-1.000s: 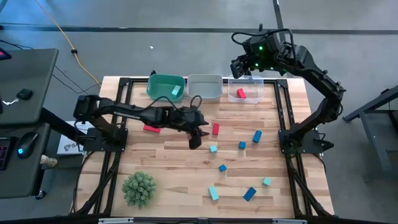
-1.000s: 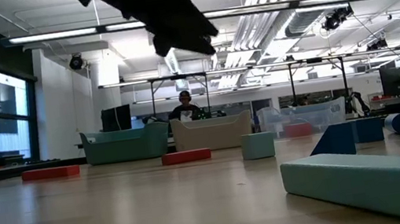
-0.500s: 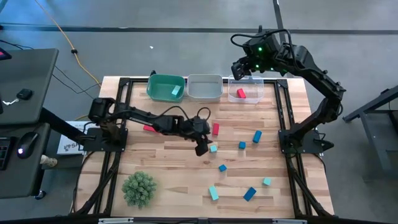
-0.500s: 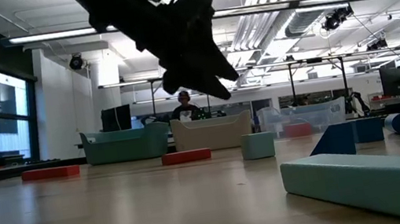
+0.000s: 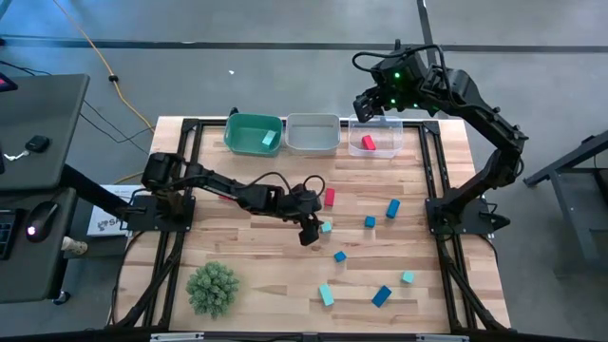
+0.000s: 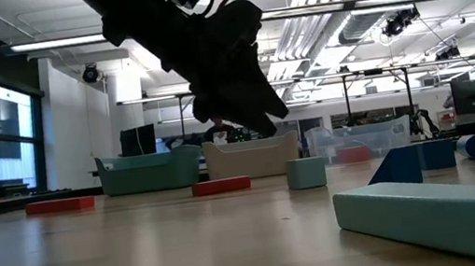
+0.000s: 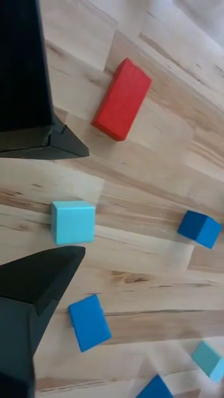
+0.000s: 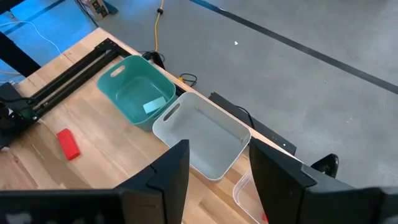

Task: Sort & place blocks by color
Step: Put the top light blue block into the green bin

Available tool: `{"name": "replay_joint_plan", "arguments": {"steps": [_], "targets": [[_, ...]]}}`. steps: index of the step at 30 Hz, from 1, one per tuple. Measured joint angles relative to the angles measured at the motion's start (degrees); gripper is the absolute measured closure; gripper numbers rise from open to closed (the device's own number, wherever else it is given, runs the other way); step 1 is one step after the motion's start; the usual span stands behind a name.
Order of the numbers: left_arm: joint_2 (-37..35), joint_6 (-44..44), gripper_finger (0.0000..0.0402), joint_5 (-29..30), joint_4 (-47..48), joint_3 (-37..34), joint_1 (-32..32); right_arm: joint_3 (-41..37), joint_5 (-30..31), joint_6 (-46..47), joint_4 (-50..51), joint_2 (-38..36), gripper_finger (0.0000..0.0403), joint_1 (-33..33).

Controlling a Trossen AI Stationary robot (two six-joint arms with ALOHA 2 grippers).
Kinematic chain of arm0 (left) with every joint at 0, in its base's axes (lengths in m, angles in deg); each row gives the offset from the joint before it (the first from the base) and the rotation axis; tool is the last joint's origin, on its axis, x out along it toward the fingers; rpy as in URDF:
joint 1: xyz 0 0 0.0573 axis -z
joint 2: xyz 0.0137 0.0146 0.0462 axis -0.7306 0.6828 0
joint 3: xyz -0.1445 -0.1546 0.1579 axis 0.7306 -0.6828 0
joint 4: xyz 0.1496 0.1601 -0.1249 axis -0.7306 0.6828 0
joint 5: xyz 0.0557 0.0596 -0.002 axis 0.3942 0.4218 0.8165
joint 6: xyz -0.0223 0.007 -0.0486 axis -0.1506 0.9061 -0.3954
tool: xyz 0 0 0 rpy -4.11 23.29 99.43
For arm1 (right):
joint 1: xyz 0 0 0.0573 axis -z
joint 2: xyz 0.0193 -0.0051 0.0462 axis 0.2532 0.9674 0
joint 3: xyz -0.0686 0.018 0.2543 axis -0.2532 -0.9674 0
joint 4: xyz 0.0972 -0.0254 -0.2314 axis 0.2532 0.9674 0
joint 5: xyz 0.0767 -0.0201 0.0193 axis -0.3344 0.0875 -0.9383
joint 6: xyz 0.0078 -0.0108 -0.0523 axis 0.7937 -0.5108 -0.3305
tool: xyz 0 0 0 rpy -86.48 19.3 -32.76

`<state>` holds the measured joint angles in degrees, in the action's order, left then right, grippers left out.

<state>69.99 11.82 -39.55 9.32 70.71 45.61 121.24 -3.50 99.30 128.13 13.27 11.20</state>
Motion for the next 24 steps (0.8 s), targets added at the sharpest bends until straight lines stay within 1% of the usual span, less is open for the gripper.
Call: {"name": "replay_joint_plan", "arguments": {"steps": [5,10,17,21,24], "targets": [[1.8,-1.4,0.0241,-0.5,0.3,0.0,0.0,0.0,0.0,0.0,0.0,0.0,0.0245,0.0],[4.1,-3.3,0.0241,-1.0,-2.0,-0.1,0.6,0.0,0.0,0.0,0.0,0.0,0.0245,0.0],[4.9,-2.9,0.0241,-0.4,-3.2,0.0,1.7,0.0,0.0,0.0,0.3,0.0,0.0245,0.0],[6.4,-2.8,0.0241,-0.3,-5.6,0.0,2.1,0.0,0.0,0.0,0.3,0.0,0.0245,0.0],[7.3,-2.8,0.0241,-0.2,-5.5,0.0,2.2,0.0,0.0,0.0,0.3,0.0,0.0245,0.0]]}}
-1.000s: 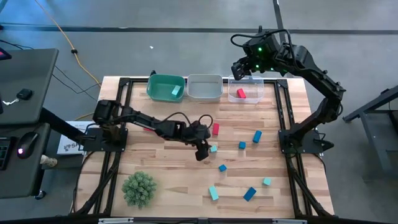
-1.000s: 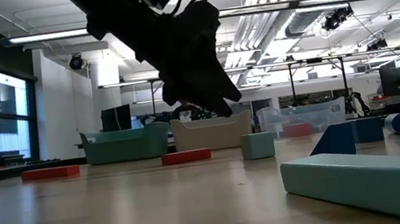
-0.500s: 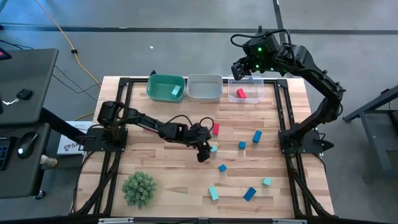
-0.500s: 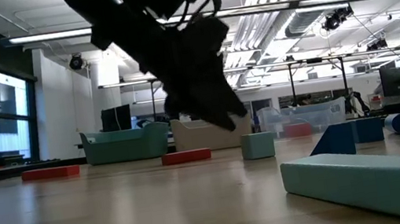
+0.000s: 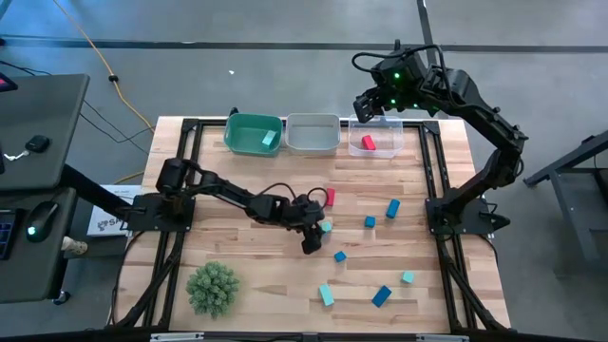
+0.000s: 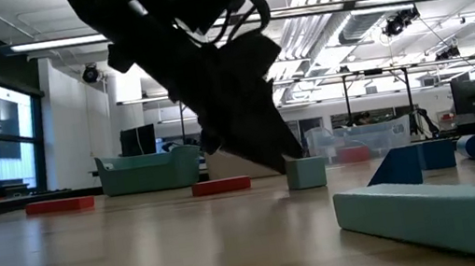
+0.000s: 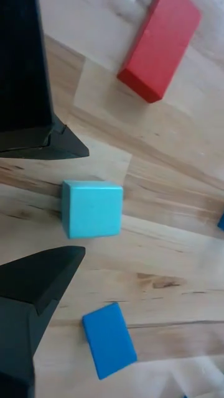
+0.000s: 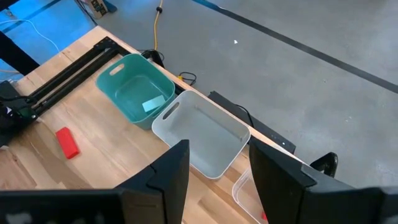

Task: Sort & place blocks by color
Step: Put the top light blue block into the green bin

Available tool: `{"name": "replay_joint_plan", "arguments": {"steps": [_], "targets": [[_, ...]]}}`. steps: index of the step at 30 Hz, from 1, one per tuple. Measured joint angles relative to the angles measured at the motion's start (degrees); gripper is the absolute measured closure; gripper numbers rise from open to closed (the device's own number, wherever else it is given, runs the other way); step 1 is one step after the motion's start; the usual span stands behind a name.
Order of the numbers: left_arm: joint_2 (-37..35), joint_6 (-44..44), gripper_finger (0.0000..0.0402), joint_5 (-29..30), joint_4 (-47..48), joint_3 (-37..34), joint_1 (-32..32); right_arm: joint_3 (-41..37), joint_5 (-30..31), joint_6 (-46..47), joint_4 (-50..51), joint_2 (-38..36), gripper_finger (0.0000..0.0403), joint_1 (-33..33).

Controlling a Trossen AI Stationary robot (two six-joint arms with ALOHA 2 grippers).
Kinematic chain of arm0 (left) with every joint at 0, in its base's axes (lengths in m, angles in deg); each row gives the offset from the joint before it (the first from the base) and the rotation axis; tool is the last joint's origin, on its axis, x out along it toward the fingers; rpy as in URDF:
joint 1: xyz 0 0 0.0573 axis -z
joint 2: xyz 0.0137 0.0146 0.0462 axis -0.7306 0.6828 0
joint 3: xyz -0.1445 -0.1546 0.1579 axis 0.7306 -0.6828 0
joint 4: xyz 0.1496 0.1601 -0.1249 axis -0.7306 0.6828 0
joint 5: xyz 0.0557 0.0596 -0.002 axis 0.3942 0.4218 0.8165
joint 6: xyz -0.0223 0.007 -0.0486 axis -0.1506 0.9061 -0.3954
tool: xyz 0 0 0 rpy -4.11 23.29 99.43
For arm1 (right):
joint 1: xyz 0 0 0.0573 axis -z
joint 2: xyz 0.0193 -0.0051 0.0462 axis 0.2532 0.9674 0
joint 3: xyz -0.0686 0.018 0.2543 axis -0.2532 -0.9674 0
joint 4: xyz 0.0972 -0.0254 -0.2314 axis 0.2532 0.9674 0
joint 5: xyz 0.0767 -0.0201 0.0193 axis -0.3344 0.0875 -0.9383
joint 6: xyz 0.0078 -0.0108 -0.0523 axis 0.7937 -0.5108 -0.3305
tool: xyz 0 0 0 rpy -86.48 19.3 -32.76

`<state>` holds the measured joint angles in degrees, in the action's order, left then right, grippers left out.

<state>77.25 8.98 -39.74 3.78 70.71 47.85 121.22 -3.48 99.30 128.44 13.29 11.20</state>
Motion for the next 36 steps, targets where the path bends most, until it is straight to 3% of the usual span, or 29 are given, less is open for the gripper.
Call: {"name": "replay_joint_plan", "arguments": {"steps": [23,36], "targets": [[2.9,5.0,0.0242,1.1,-3.0,0.0,0.1,0.0,0.0,0.0,0.0,0.0,0.0245,0.0],[3.6,8.3,0.0313,0.7,-6.6,0.0,0.7,0.0,0.0,0.0,0.1,0.0,0.0245,0.0]]}}
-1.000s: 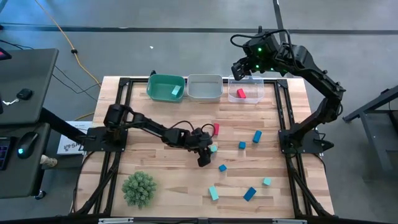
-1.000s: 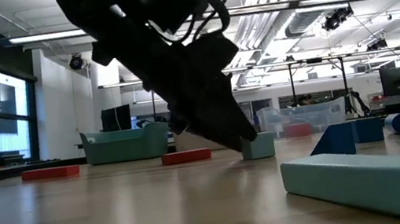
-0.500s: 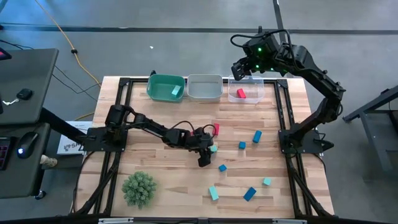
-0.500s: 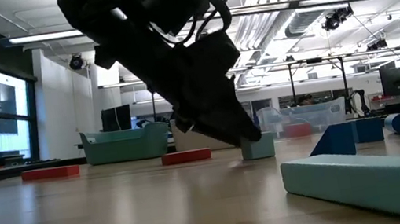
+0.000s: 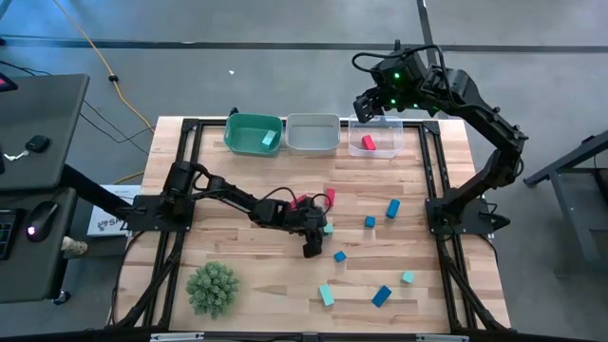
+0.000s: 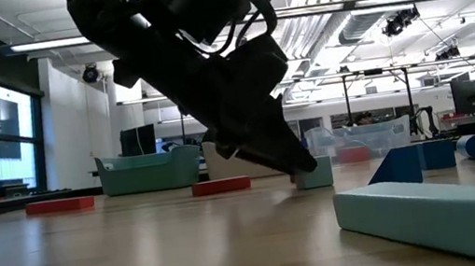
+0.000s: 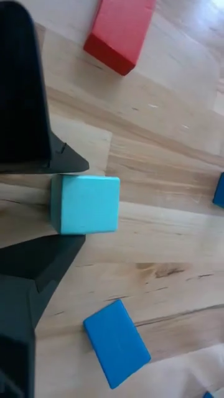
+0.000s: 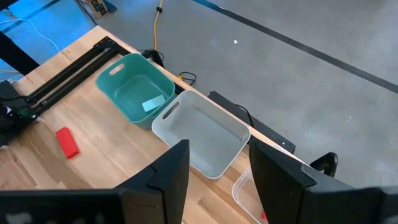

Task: Sort & place blocks by color
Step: Put the top light blue block into the green bin

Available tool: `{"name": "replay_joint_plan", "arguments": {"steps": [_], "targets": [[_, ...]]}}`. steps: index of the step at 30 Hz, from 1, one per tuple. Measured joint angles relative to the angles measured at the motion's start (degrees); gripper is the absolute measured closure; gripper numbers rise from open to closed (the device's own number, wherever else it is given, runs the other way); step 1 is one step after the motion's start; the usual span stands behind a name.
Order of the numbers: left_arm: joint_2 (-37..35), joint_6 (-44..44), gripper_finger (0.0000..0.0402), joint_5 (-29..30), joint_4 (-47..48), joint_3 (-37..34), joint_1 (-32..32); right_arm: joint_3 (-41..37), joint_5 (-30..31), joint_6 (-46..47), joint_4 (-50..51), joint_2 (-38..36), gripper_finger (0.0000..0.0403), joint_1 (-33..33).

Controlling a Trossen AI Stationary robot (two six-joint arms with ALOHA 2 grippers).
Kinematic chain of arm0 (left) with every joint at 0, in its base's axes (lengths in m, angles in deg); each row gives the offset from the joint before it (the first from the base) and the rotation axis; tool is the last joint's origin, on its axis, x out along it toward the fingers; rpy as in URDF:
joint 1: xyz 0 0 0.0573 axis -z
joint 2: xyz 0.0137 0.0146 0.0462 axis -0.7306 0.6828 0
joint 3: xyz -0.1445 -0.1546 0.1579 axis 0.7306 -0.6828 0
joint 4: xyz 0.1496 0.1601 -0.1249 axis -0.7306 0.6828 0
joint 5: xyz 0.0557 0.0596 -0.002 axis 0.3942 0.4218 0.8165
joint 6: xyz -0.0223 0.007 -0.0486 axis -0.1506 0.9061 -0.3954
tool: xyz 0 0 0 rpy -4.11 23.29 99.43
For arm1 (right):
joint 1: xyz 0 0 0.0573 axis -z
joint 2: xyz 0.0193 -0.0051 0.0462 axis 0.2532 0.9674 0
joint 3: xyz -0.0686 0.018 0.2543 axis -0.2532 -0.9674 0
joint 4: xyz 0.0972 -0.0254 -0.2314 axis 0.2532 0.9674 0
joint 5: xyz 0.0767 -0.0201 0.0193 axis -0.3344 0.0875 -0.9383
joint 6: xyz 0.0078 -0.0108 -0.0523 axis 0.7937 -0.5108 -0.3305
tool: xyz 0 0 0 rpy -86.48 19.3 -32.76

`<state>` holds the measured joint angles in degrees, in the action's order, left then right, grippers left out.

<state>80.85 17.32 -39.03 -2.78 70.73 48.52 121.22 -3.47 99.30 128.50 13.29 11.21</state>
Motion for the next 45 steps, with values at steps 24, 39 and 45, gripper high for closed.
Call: {"name": "replay_joint_plan", "arguments": {"steps": [24,39,45], "targets": [[-0.3,-0.8,0.04,-3.7,-0.2,0.0,-0.1,0.0,0.0,0.0,1.5,0.0,0.0245,0.0],[-6.3,-3.2,0.0401,-6.9,1.4,-0.1,-4.8,0.0,0.0,0.0,2.5,0.0,0.0245,0.0],[-12.0,-0.7,0.0401,-5.5,4.9,-0.1,-9.3,0.0,0.0,0.4,2.5,0.0,0.0245,0.0]]}}
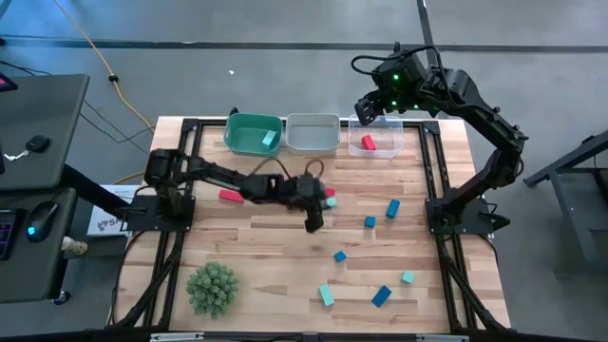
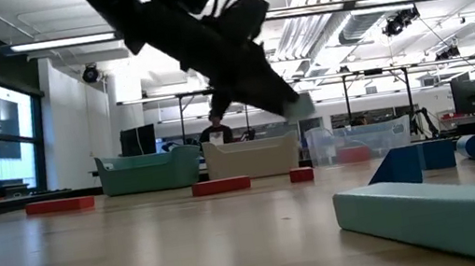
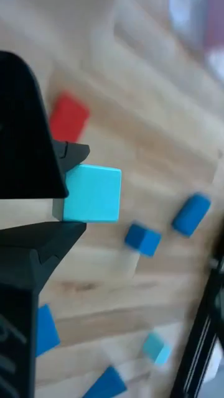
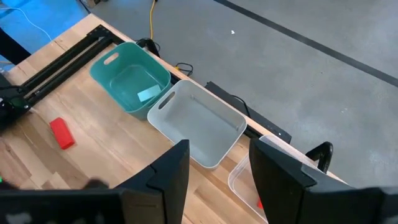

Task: Sort & place blocks by color
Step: Put the top light blue block into the green bin

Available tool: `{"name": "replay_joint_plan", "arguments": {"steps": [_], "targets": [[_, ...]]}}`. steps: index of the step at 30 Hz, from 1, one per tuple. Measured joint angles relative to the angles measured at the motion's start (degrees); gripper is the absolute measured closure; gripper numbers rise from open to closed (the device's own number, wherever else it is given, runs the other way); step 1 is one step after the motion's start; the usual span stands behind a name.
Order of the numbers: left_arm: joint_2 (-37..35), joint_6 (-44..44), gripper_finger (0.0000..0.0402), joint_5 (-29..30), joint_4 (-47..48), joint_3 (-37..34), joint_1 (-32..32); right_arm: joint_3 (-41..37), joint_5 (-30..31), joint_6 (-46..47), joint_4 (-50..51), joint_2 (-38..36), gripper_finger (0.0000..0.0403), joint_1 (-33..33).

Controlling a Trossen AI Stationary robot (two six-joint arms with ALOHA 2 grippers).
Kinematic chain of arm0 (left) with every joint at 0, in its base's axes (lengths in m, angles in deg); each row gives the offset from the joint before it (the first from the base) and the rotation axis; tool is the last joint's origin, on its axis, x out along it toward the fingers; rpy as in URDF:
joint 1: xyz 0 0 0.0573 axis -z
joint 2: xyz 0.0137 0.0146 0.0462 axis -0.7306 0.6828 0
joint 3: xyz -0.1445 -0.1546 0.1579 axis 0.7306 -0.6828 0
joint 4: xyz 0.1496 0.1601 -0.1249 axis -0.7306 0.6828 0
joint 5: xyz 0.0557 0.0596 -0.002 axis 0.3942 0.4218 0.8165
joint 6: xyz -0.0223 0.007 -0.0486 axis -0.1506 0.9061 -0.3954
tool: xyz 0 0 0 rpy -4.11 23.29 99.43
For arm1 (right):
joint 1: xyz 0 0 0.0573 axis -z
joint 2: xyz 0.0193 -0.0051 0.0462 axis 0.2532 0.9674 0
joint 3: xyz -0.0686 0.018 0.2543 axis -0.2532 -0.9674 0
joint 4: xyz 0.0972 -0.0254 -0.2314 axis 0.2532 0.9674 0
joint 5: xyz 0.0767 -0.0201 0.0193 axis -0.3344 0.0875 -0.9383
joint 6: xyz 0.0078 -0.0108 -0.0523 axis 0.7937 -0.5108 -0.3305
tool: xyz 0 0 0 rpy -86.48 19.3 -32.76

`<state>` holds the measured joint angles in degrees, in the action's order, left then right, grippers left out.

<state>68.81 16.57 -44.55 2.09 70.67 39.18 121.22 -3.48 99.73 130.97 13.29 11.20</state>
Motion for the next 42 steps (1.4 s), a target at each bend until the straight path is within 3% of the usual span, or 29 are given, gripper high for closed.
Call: {"name": "replay_joint_plan", "arguments": {"steps": [14,21,33,42], "targets": [[-16.1,8.0,0.0401,6.0,9.7,0.0,-13.6,0.0,0.0,2.0,-0.3,0.0,0.0245,0.0],[-21.3,10.7,0.0401,6.2,17.6,0.0,-22.2,0.0,0.0,4.7,-0.4,0.0,0.0245,0.0],[-21.8,14.0,0.0401,2.3,30.7,0.0,-35.2,0.0,0.2,10.1,-0.4,0.5,0.0245,-1.3],[-21.0,15.5,0.0401,1.9,37.1,0.0,-39.1,0.0,4.9,13.2,-0.4,3.6,0.0245,-3.7]]}}
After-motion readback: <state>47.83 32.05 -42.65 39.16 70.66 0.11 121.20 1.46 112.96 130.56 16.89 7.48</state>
